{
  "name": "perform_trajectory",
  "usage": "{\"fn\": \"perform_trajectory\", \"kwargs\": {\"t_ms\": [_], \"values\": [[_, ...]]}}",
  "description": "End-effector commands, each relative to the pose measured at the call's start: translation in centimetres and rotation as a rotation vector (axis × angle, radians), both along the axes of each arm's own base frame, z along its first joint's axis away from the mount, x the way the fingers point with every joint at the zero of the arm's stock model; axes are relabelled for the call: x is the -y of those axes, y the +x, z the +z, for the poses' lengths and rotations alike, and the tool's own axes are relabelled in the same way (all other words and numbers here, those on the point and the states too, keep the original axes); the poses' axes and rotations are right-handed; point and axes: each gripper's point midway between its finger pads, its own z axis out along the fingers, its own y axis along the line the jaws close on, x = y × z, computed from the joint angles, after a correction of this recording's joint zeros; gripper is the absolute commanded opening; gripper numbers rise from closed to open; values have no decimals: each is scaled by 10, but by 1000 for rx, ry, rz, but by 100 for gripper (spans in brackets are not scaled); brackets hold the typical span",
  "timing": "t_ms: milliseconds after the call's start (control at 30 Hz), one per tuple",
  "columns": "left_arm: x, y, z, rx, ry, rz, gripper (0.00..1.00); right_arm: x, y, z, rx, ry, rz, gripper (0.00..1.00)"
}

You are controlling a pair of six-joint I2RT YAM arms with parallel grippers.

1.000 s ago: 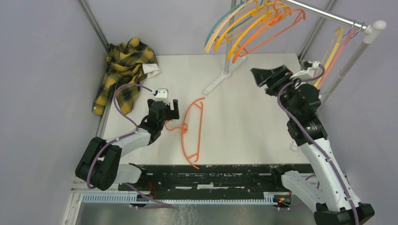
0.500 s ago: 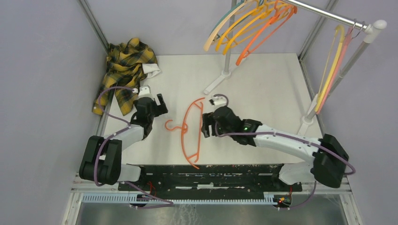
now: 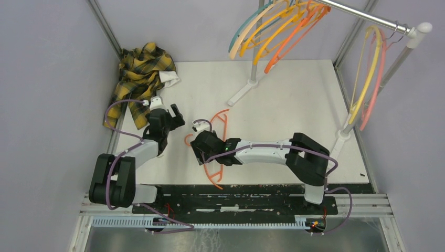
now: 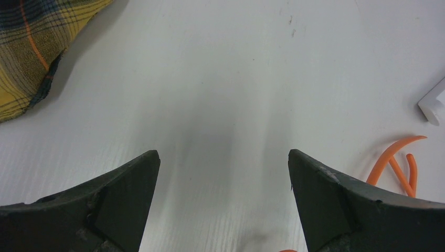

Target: Organize the hangers

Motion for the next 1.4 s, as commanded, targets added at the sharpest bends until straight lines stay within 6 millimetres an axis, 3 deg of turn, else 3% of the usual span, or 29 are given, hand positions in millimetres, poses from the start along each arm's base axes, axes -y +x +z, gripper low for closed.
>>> {"fn": "perform_trajectory", "kwargs": {"t_ms": [0, 200, 533, 700, 767, 800, 867, 900, 1133, 1367], "values": [[1, 2, 15, 53, -44, 21, 99, -22, 6, -4, -7, 40, -24, 70], [3, 1, 15, 59, -55, 16, 99, -17, 8, -27, -18, -5, -58, 60], [4, 0, 15, 65, -60, 12, 99, -2, 8, -58, -22, -90, -114, 54], [3, -2, 16, 72, -57, 13, 99, 16, 14, -60, 14, -142, -177, 31], [3, -2, 17, 74, -58, 13, 99, 24, 17, -54, 40, -146, -208, 26], [3, -2, 17, 74, -58, 13, 99, 28, 18, -50, 53, -142, -221, 24], [3, -3, 16, 72, -59, 12, 99, 35, 21, -39, 76, -127, -243, 4], [3, -3, 16, 73, -61, 11, 99, 39, 21, -32, 85, -114, -254, 1], [5, -3, 15, 69, -63, 5, 99, 74, 16, 44, 26, 188, -308, 1], [7, -3, 13, 70, -71, -1, 99, 163, 25, 134, 70, 514, -481, 1]]}}
